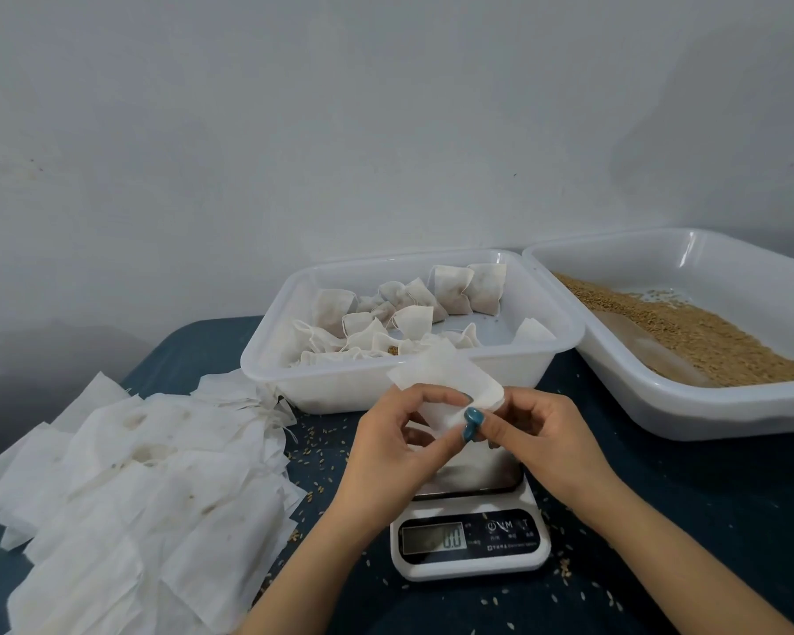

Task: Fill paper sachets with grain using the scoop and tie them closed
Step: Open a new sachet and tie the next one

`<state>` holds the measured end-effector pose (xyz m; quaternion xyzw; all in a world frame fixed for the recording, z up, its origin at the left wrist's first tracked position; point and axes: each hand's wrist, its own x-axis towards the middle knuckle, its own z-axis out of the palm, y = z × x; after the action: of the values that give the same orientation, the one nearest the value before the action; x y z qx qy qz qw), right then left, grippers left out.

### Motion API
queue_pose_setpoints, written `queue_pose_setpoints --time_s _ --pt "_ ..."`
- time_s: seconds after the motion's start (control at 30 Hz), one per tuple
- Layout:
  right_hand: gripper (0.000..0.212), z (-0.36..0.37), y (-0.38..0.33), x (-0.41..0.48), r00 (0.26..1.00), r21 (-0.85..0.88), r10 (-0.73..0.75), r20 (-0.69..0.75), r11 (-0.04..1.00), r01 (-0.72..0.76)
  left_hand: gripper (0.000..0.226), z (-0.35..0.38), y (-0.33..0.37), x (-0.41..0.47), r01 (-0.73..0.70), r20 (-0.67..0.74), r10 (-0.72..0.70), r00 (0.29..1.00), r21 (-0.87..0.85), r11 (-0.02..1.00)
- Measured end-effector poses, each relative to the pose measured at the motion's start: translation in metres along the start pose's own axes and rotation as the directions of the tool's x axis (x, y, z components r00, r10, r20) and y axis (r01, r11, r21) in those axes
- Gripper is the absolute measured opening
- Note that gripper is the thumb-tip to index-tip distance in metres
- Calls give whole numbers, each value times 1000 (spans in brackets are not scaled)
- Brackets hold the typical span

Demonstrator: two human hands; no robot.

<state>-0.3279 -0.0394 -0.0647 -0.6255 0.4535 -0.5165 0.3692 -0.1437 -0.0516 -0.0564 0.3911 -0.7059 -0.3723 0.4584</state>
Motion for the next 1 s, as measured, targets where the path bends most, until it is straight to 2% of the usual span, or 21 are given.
queue_pose_setpoints --time_s 0.2,0.37,0.43,0.5,0.57,0.67,0.73,0.83,0.9,1.0 --pt "19 1 -2 1 1000 2 -14 -10 1000 14 14 -1 -2 1 0 -33 0 999 -7 1000" --pt "20 1 -2 1 1000 -17 -25 -12 1000 24 8 -4 2 4 30 -84 -38 996 -93 995" --pt "25 1 -2 1 1000 -24 -15 -14 1000 14 13 -6 4 4 45 -119 -59 991 -119 992" --pt "25 1 1 1 1000 -77 -11 -25 997 9 13 -9 7 2 19 -160 -29 987 -65 998" --pt "27 0 5 1 999 -128 -14 -42 992 8 12 -10 11 0 -60 -177 74 981 83 995" --pt "35 -2 8 1 996 -153 -44 -71 988 33 13 -7 11 -3 -189 -132 240 962 317 930" --pt "41 -2 7 0 985 -177 -123 -124 979 100 12 -5 12 -4 -215 -128 276 953 360 908" --pt "40 -2 2 -2 898 -352 -407 -170 876 330 11 -4 14 -4 -189 -139 245 959 328 926" --pt "30 -1 -1 -4 822 -474 -562 -95 751 460 9 -4 14 -4 -161 -159 215 963 299 941" --pt "8 3 0 -7 788 -561 -615 40 639 527 12 -5 14 -4 -107 -160 148 976 238 965"
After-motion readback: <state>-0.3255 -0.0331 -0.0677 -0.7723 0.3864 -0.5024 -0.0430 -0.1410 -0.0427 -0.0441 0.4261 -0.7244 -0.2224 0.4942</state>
